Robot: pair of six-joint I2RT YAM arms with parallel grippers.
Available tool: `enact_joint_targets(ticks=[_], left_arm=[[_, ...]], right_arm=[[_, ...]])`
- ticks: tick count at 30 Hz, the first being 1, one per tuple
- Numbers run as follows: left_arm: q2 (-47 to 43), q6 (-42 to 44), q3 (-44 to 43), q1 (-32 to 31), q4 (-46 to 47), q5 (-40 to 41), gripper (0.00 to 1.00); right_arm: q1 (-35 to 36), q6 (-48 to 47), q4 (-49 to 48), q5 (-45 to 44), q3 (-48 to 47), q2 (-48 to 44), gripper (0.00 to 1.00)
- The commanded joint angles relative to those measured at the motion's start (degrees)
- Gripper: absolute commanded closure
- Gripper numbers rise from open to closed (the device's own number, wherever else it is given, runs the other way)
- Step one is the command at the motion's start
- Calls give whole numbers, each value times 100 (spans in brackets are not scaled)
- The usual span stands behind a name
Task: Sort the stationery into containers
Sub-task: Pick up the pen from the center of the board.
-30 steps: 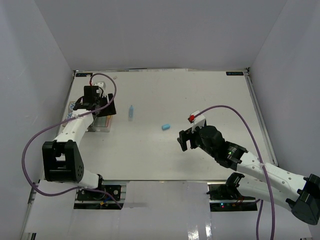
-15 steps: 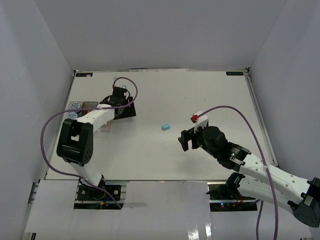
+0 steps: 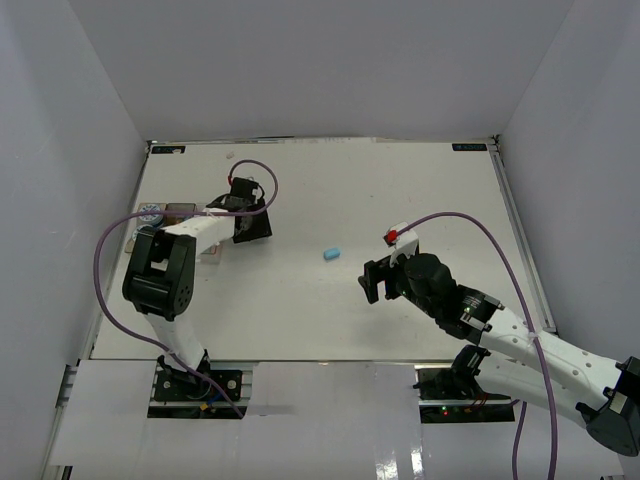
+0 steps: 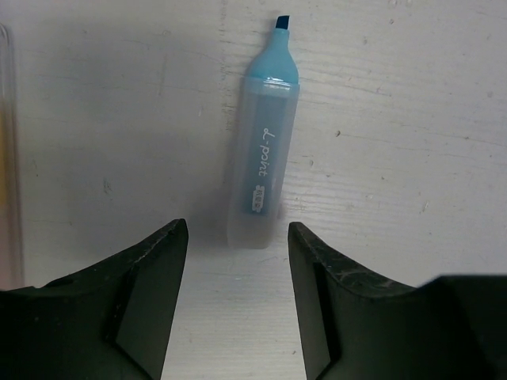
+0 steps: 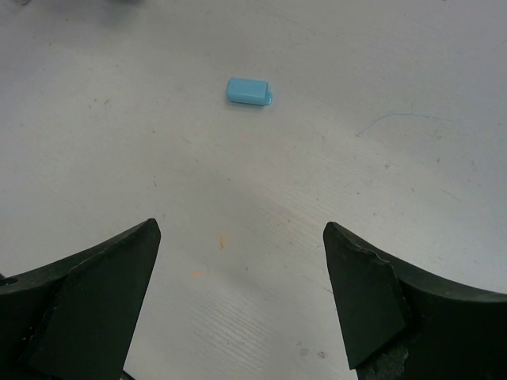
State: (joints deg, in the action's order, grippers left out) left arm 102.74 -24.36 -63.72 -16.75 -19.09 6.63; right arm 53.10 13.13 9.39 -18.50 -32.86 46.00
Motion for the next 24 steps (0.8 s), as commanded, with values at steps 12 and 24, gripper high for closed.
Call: enact_joint_targets(ticks=[12,24], left_arm=[[106,-7,97,-232,90,-83,55],[-824,98,483,-653,362,-618,87]], right_arm=[[-19,103,-34,-48,43,-12,10],[-28,322,-183,215,-62,-29,10]])
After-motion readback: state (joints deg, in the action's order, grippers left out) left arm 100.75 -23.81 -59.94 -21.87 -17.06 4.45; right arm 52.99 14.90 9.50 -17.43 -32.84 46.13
